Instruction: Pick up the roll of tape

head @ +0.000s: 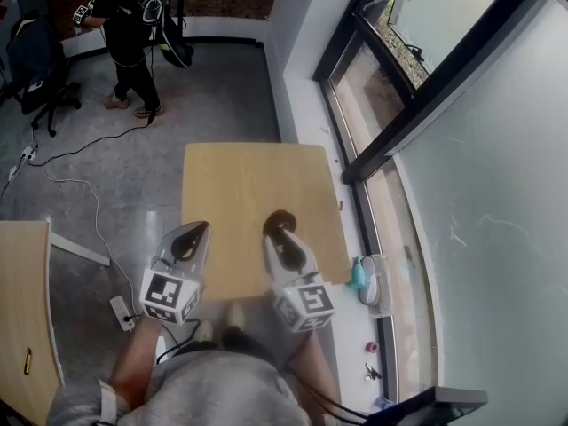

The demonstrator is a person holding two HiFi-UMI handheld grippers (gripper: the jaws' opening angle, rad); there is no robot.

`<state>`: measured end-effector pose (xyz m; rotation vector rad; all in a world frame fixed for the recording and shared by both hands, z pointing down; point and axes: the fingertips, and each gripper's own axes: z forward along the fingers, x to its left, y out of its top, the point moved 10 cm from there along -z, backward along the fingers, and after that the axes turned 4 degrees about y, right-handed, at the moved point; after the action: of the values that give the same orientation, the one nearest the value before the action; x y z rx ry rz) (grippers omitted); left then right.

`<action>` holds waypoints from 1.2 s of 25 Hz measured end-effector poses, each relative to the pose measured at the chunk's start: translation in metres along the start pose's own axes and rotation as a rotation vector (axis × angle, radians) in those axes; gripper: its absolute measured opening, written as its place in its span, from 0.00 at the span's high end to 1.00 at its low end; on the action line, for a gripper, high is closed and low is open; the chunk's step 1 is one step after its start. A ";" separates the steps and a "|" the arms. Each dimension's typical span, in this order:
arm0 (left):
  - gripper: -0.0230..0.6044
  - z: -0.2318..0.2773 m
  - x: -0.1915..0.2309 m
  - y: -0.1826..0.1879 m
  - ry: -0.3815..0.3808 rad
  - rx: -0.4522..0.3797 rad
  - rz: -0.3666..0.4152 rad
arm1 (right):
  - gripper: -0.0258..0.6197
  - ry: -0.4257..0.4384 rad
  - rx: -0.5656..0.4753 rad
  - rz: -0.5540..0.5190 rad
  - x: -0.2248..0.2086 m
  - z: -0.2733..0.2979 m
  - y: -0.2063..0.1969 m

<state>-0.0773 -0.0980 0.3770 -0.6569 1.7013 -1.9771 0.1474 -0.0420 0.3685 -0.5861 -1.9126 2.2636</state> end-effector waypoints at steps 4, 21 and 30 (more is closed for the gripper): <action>0.96 -0.005 0.002 0.003 -0.009 -0.009 0.000 | 0.78 -0.008 -0.011 0.008 0.003 -0.001 0.005; 0.96 -0.006 -0.008 0.010 -0.039 -0.035 0.015 | 0.78 -0.024 -0.021 -0.039 0.008 -0.012 0.003; 0.96 -0.008 -0.010 0.011 -0.030 -0.039 0.019 | 0.78 -0.009 -0.023 -0.037 0.011 -0.016 0.001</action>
<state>-0.0741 -0.0866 0.3640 -0.6780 1.7259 -1.9160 0.1430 -0.0241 0.3629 -0.5400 -1.9399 2.2288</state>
